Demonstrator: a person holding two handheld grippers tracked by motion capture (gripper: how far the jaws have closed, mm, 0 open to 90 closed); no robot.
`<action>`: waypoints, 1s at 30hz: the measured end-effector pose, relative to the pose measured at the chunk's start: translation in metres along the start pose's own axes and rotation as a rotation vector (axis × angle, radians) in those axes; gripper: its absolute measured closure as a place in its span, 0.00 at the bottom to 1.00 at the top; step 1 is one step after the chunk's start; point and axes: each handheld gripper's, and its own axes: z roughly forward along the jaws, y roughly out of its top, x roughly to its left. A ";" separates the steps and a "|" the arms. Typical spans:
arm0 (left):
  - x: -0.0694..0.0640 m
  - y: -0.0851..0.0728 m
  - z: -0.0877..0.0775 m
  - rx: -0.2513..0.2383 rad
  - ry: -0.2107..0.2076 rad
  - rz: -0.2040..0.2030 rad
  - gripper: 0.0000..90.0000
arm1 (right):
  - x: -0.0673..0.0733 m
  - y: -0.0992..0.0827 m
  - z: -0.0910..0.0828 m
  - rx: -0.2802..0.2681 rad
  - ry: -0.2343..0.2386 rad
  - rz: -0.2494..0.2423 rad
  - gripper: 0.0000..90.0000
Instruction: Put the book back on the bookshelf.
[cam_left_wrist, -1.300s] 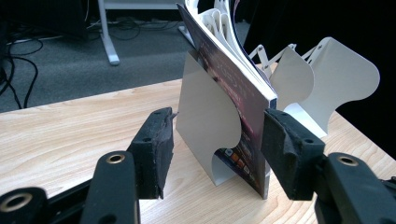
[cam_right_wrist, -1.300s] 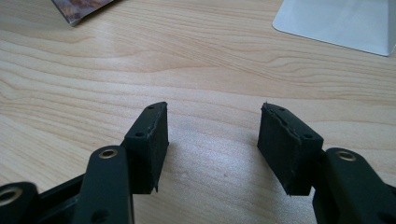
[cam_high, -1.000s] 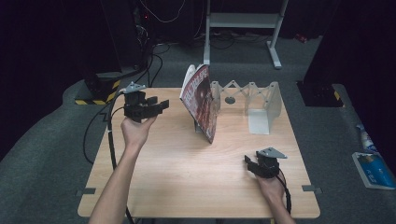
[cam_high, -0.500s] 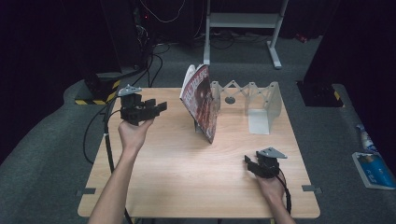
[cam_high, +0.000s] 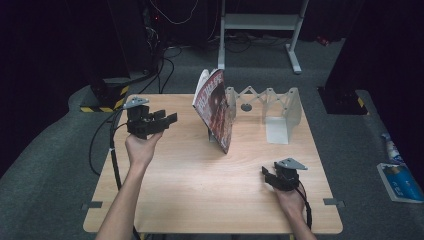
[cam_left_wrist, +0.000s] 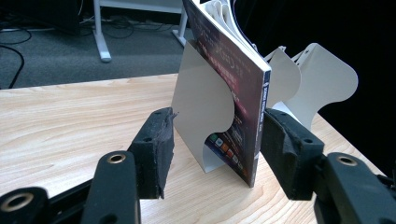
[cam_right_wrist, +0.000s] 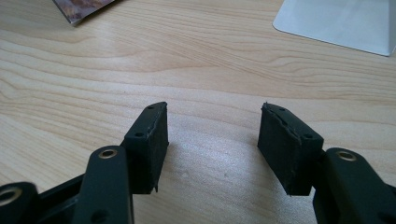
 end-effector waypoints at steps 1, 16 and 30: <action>0.000 -0.001 0.000 0.001 0.000 0.001 0.49 | 0.000 0.000 0.000 0.000 0.000 0.000 0.47; 0.002 -0.015 0.000 0.013 -0.009 -0.018 0.49 | 0.000 0.000 0.000 -0.002 -0.003 -0.003 0.47; 0.000 -0.025 0.001 0.018 -0.014 -0.027 0.49 | 0.000 0.000 0.000 0.000 -0.001 -0.002 0.47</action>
